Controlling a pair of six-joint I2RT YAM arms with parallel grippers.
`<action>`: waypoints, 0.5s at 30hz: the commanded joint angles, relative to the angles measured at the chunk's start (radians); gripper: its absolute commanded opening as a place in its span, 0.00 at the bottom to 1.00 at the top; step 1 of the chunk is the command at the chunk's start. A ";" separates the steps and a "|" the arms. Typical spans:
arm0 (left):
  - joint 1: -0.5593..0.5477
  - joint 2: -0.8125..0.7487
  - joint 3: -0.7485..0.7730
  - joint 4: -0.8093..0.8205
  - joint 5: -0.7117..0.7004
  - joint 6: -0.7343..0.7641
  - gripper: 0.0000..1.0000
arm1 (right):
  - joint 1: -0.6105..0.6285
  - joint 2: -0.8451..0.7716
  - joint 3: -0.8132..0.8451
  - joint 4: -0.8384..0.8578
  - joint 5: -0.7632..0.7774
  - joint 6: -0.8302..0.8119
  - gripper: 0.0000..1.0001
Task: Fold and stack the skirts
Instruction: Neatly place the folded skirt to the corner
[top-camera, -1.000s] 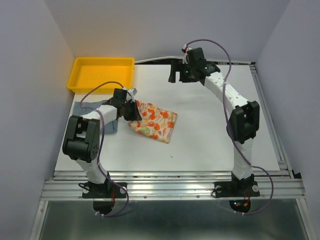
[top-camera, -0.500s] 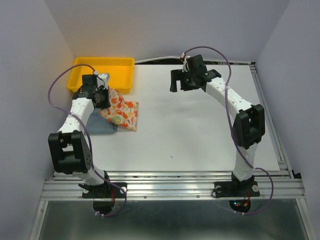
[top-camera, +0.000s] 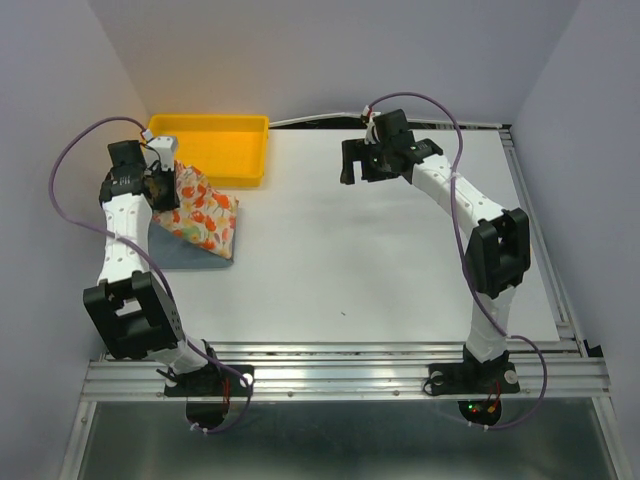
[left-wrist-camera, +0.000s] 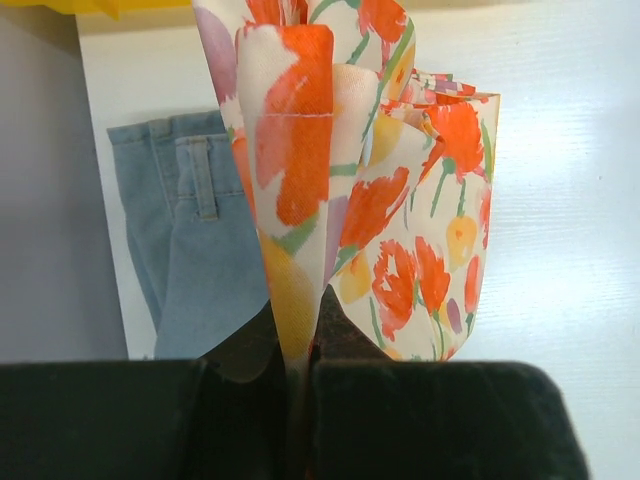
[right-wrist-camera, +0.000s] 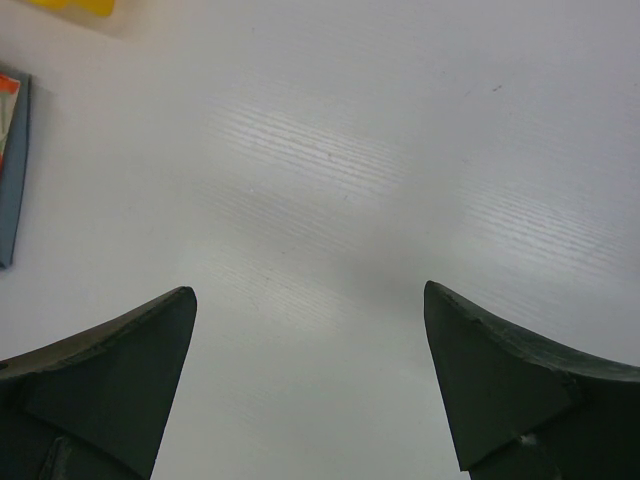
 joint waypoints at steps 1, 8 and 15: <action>0.048 -0.023 0.056 -0.006 0.047 0.055 0.00 | 0.000 0.000 0.008 0.021 -0.011 -0.015 1.00; 0.085 0.054 -0.037 0.071 0.027 0.012 0.00 | 0.000 0.009 0.011 0.012 -0.016 -0.018 1.00; 0.091 0.137 -0.104 0.187 -0.070 0.011 0.01 | 0.000 0.009 0.010 -0.008 -0.019 -0.027 1.00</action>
